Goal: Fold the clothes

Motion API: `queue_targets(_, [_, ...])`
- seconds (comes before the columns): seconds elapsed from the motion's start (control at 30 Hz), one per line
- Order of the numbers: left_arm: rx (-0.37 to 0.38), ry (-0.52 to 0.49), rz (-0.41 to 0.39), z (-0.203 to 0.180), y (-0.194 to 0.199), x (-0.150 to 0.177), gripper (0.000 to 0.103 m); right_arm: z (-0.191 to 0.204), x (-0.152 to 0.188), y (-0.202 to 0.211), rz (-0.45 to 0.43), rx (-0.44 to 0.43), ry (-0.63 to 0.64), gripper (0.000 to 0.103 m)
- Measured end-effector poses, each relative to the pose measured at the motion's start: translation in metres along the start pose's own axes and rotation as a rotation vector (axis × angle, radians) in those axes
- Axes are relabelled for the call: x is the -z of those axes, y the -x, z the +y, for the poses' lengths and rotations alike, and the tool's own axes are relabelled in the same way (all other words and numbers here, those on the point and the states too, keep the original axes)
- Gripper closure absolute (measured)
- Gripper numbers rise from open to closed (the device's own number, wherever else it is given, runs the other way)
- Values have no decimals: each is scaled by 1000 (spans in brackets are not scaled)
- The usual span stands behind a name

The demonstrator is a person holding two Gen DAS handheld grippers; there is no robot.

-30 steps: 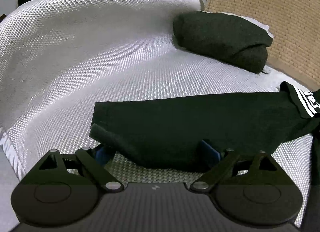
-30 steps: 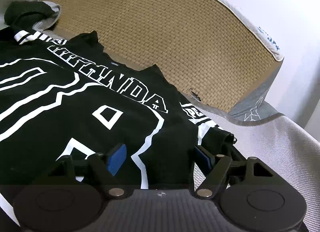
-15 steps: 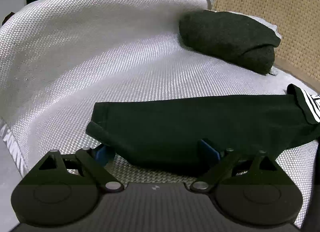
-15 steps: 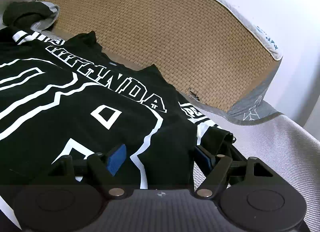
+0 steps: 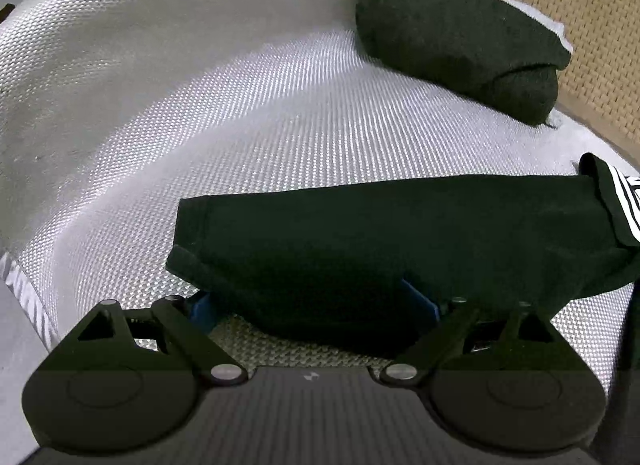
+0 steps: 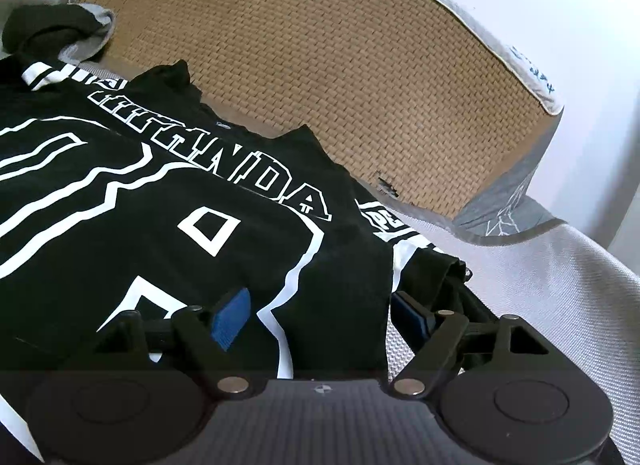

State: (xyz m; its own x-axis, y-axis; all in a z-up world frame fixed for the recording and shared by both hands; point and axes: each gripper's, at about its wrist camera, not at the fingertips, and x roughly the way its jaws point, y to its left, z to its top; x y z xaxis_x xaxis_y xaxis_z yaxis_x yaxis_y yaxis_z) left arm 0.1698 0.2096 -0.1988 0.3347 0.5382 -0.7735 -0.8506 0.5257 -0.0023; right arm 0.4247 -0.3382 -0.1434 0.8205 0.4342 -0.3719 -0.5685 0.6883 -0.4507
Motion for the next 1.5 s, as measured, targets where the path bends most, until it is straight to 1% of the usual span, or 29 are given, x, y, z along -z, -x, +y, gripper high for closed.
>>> queue_targets(0.37, [34, -42, 34, 0, -2, -7, 12, -3, 1, 1, -4, 2, -19, 22])
queue_targets(0.47, [58, -79, 55, 3, -5, -12, 11, 0, 1, 2, -9, 24, -1, 22])
queue_targets(0.53, [73, -86, 65, 5, -6, -14, 11, 0, 1, 2, -9, 24, 0, 22])
queue_targets(0.83, [72, -117, 105, 3, -11, -22, 11, -1, 1, 2, -11, 23, -6, 22])
queue_targets(0.93, [75, -123, 101, 2, -10, -22, 11, -1, 0, 2, -9, 25, -1, 22])
queue_targets(1.13, [76, -115, 64, 2, -6, -18, 10, -2, -1, 2, -4, 23, 1, 21])
queue_targets(1.23, [87, -106, 51, 1, -7, -21, 12, -2, -1, 3, -2, 24, -3, 21])
queue_targets(1.33, [106, -97, 20, 1, -9, -25, 20, 0, -1, 5, -3, 33, 5, 21])
queue_targets(1.37, [105, -98, 3, 0, -10, -25, 27, 0, -1, 5, -2, 36, 11, 21])
queue_targets(1.43, [102, -114, -31, -3, -11, -26, 38, 2, -2, 5, -2, 42, 23, 21])
queue_targets(1.47, [104, -136, -51, -5, -10, -27, 55, 3, -2, 5, -3, 48, 33, 21])
queue_targets(1.5, [107, -162, -64, -7, -10, -28, 68, 4, -2, 6, -5, 54, 42, 21])
